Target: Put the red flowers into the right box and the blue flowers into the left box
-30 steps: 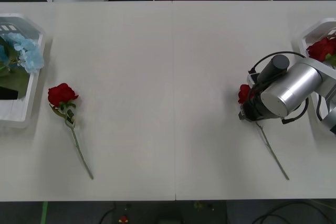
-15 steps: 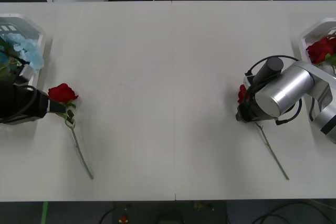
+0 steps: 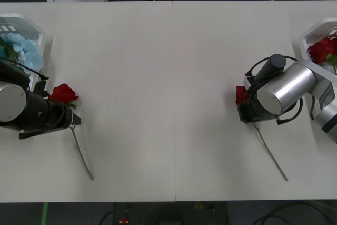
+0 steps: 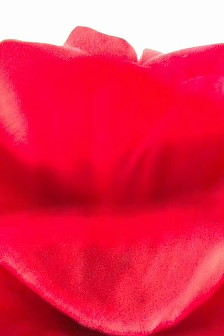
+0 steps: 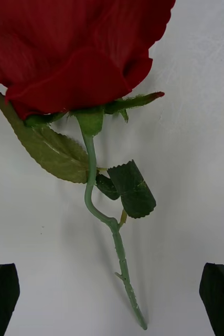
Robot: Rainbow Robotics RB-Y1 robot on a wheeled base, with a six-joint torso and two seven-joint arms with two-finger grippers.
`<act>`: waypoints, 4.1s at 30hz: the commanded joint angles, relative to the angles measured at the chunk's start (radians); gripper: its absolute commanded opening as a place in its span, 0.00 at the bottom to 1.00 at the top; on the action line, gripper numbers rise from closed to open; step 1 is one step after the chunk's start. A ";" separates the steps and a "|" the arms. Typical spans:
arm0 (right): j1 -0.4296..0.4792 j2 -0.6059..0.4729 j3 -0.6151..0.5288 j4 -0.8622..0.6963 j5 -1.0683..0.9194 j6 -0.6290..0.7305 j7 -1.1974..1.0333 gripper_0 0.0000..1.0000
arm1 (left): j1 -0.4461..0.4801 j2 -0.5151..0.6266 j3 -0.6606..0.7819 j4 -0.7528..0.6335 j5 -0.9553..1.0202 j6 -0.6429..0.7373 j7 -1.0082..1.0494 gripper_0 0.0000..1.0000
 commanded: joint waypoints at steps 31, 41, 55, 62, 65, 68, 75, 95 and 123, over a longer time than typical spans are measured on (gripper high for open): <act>-0.610 -0.160 -0.410 0.700 0.387 0.157 0.809 0.00 | -0.084 -0.082 -0.150 0.295 -0.248 -0.195 0.066 0.59; -0.614 -0.140 -0.431 0.882 0.438 0.036 0.688 0.00 | -0.104 -0.084 -0.162 0.306 -0.263 -0.221 0.050 0.00; -0.524 -0.068 -0.450 1.014 0.548 -0.306 0.453 0.00 | -0.104 -0.145 0.051 -0.110 -0.101 0.049 -0.056 0.00; -0.458 -0.055 -0.450 1.016 0.602 -0.405 0.352 0.00 | -0.123 -0.249 0.285 -0.158 0.108 0.154 -0.237 0.00; -0.446 -0.055 -0.454 1.016 0.603 -0.425 0.347 0.00 | -0.127 -0.254 0.361 -0.151 0.290 0.143 -0.261 0.00; -0.444 -0.061 -0.462 1.017 0.605 -0.423 0.347 0.12 | -0.135 -0.252 0.397 -0.148 0.439 0.118 -0.266 0.00; -0.444 -0.086 -0.476 1.023 0.579 -0.417 0.375 0.71 | -0.222 -0.252 0.335 -0.139 0.585 0.029 -0.256 0.00; -0.389 -0.253 -0.503 0.611 -0.240 0.143 0.892 1.00 | -0.601 -0.252 -0.136 0.166 0.883 -0.415 -0.290 0.00; 0.179 -0.293 -0.503 -0.164 -1.331 0.108 0.919 1.00 | -0.626 -0.252 -0.185 0.198 0.999 -0.437 -0.283 0.00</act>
